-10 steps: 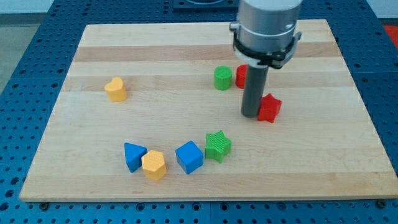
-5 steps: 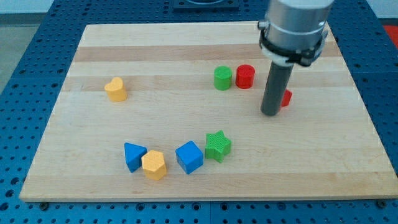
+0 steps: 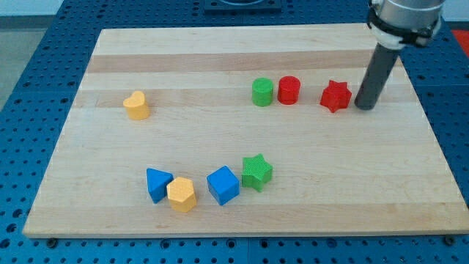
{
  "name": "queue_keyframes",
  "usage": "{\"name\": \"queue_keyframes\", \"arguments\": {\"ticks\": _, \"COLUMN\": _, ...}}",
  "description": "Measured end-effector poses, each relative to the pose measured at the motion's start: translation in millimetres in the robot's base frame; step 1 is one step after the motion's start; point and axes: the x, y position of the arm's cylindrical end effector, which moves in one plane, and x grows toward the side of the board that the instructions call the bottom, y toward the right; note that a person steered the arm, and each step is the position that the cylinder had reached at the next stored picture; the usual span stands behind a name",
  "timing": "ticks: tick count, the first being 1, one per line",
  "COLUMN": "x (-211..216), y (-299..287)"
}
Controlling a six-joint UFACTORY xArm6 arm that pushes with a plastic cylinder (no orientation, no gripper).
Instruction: Push the red star to the right side of the red circle
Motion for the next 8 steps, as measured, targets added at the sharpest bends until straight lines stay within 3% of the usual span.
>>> {"name": "queue_keyframes", "arguments": {"ticks": 2, "x": -26.6, "y": -34.4}}
{"name": "queue_keyframes", "arguments": {"ticks": 4, "x": 2.8, "y": 28.3}}
{"name": "queue_keyframes", "arguments": {"ticks": 6, "x": 42.0, "y": 1.3}}
{"name": "queue_keyframes", "arguments": {"ticks": 8, "x": 28.5, "y": -46.4}}
